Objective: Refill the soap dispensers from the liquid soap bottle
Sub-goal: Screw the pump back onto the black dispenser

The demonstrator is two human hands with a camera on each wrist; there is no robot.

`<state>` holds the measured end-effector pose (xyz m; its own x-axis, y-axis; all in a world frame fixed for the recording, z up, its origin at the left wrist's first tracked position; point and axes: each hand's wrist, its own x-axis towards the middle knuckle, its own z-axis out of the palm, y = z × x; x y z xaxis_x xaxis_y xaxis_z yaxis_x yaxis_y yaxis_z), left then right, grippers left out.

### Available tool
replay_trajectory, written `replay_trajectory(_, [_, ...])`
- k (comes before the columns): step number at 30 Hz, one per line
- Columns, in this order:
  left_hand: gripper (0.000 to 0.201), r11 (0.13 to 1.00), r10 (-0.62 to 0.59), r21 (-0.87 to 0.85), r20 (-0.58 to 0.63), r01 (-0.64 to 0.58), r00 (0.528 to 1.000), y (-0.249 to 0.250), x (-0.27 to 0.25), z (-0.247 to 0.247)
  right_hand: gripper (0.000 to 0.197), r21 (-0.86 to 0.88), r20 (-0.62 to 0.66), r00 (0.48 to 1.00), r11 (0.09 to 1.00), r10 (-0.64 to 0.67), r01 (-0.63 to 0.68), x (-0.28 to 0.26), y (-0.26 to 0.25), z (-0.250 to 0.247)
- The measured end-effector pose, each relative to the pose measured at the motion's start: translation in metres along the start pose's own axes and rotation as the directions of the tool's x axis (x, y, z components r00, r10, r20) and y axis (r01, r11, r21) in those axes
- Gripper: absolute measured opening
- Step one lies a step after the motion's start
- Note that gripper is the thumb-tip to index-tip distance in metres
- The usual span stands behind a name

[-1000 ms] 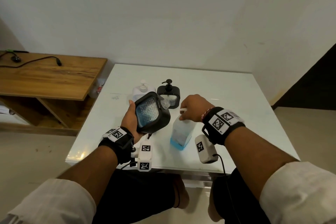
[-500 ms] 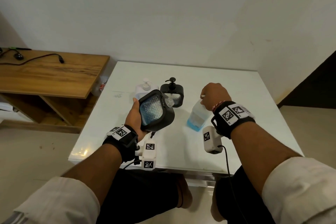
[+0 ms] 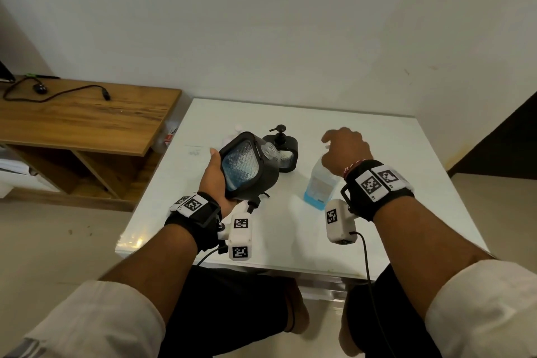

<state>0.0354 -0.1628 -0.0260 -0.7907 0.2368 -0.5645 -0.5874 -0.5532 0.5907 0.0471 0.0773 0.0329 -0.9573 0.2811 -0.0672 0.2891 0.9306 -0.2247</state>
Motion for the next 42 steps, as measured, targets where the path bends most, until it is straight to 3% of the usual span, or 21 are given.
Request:
replay_trajectory(3, [0.060, 0.999, 0.025, -0.021, 0.007, -0.025, 1.000, 0.010, -0.006, 0.001, 0.040, -0.002, -0.179, 0.973, 0.989, -0.147, 0.149, -0.008, -0.018, -0.009])
replay_trajectory(6, [0.059, 0.996, 0.063, -0.057, -0.009, -0.063, 0.998, 0.021, -0.006, -0.003, 0.029, 0.200, -0.251, 0.948, 0.948, -0.195, 0.248, -0.014, -0.043, -0.005])
replay_trajectory(9, [0.058, 0.992, 0.084, -0.091, -0.042, -0.088, 0.996, 0.031, -0.003, -0.014, 0.024, 0.340, -0.152, 0.972, 0.914, -0.180, 0.222, -0.010, -0.063, 0.018])
replay_trajectory(12, [0.057, 0.986, 0.098, -0.129, -0.079, -0.107, 0.992, 0.041, 0.002, -0.026, 0.018, 0.357, 0.038, 0.981, 0.920, -0.188, 0.162, -0.005, -0.071, 0.051])
replay_trajectory(16, [0.060, 0.985, 0.098, -0.127, -0.140, -0.116, 0.985, 0.051, 0.011, -0.038, 0.017, 0.295, 0.307, 0.940, 0.954, -0.152, 0.058, 0.012, -0.075, 0.095])
replay_trajectory(20, [0.059, 0.985, 0.095, -0.126, -0.183, -0.119, 0.979, 0.053, 0.018, -0.045, 0.031, 0.340, 0.444, 0.895, 0.931, -0.035, -0.132, 0.027, -0.077, 0.125])
replay_trajectory(24, [0.058, 0.988, 0.084, -0.112, -0.173, -0.104, 0.981, 0.051, 0.020, -0.044, 0.040, 0.282, 0.492, 0.869, 0.934, 0.055, -0.219, 0.034, -0.088, 0.150])
replay_trajectory(30, [0.058, 0.987, 0.058, -0.138, -0.149, -0.079, 0.987, 0.049, 0.022, -0.047, 0.060, 0.150, 0.511, 0.853, 0.966, 0.105, -0.209, 0.034, -0.097, 0.171])
replay_trajectory(34, [0.059, 0.989, 0.057, -0.124, -0.182, -0.081, 0.982, 0.053, 0.028, -0.056, 0.058, 0.137, 0.507, 0.855, 0.969, 0.108, -0.203, 0.037, -0.103, 0.179])
replay_trajectory(38, [0.060, 0.991, 0.057, -0.106, -0.213, -0.081, 0.975, 0.054, 0.032, -0.060, 0.040, 0.228, 0.543, 0.834, 0.940, 0.095, -0.255, 0.040, -0.108, 0.172])
replay_trajectory(42, [0.063, 0.992, 0.054, -0.101, -0.197, -0.075, 0.979, 0.052, 0.035, -0.060, 0.046, 0.414, 0.517, 0.854, 0.859, 0.053, -0.303, 0.046, -0.109, 0.146])
